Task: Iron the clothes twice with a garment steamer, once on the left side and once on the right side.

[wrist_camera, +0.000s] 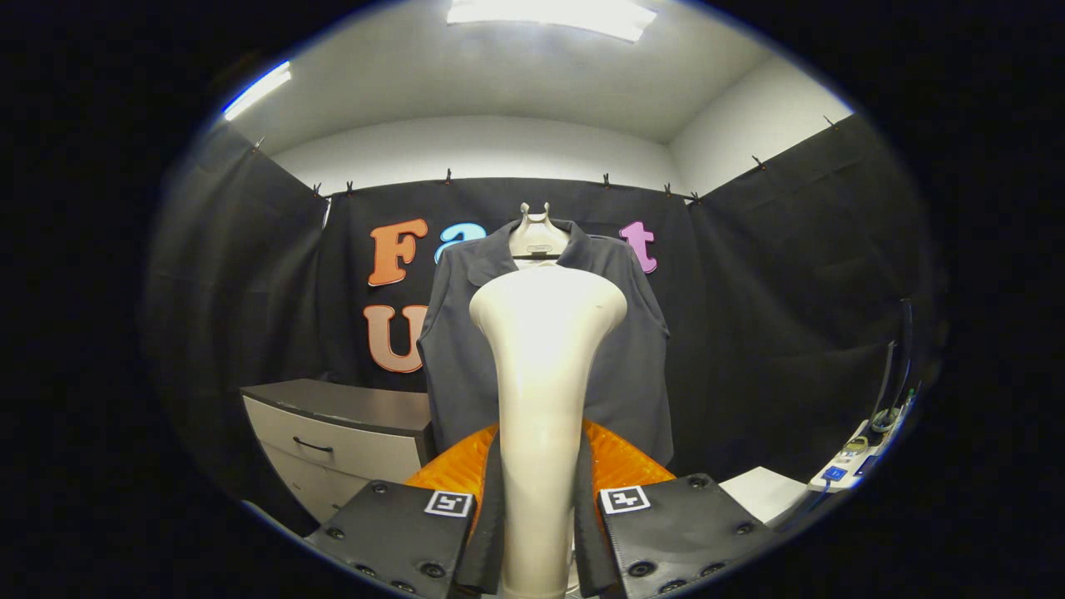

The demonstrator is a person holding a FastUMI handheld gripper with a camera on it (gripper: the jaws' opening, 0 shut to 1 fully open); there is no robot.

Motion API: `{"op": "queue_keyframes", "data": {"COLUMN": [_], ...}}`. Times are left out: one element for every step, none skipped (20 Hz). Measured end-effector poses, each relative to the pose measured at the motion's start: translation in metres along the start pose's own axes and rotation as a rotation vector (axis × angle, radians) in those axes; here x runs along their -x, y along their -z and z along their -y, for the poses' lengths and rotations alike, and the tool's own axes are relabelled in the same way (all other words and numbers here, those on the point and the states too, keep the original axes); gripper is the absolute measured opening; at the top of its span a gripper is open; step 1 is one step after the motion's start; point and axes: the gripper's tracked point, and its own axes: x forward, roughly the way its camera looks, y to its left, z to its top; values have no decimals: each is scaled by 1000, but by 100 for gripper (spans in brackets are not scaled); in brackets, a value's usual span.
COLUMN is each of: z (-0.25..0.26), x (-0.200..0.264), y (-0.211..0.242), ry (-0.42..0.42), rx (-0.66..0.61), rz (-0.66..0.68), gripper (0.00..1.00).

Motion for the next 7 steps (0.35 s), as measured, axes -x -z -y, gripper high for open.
{"op": "queue_keyframes", "data": {"z": [0, -1, -2, -2, -2, -3, -3], "x": [0, 0, 1, 1, 2, 2, 1], "y": [0, 0, 1, 1, 0, 1, 2], "ry": [-1, -2, -3, -5, -6, -7, -6], "rx": [-1, -1, -1, -1, -3, -5, -6], "rz": [1, 1, 2, 2, 3, 3, 1], "gripper": [42, 42, 42, 42, 42, 42, 42]}}
